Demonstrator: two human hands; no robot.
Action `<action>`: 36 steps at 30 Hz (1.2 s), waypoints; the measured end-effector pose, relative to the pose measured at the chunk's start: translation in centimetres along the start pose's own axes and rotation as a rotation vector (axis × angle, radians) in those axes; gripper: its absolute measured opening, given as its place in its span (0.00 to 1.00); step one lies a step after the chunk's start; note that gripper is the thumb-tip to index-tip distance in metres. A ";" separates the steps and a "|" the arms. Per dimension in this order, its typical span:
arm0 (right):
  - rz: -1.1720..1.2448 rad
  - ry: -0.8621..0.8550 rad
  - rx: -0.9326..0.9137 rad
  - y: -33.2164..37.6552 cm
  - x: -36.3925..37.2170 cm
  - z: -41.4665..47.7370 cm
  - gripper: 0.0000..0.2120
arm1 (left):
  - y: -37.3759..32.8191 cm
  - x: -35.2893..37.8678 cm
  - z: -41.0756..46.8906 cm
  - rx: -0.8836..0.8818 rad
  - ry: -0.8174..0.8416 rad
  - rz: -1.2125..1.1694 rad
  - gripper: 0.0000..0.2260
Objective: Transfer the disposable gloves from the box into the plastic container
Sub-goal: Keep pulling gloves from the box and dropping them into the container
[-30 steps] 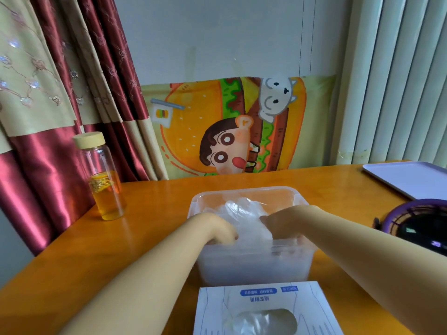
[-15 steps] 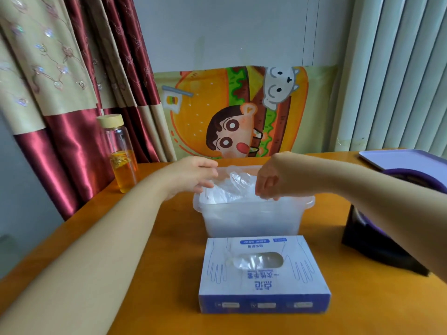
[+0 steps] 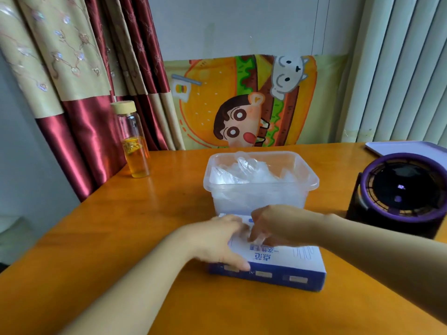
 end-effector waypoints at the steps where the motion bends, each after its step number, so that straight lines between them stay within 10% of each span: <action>1: -0.001 -0.030 -0.006 0.0 -0.1 0.3 0.13 | 0.2 0.2 0.1 -0.004 -0.010 0.007 0.34; 13: 0.009 -0.188 0.013 -0.6 -1.7 -0.8 0.08 | 0.7 0.6 0.4 -0.015 -0.068 0.017 0.34; 20: 0.058 0.039 -0.010 -0.8 0.8 0.3 0.18 | 1.0 1.0 0.3 -0.035 -0.058 0.054 0.40; 36: 0.150 -0.365 -0.061 -0.3 -2.3 -3.0 0.04 | 1.1 1.3 0.0 -0.058 -0.058 -0.008 0.38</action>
Point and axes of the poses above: each hand's wrist, its own z-axis towards the middle knuckle, its own x-axis out of the palm, y = z × x, the point moved 9 cm from there along z, towards the middle knuckle, and after that the axes turned 7 degrees about y, right-handed, at the moved point
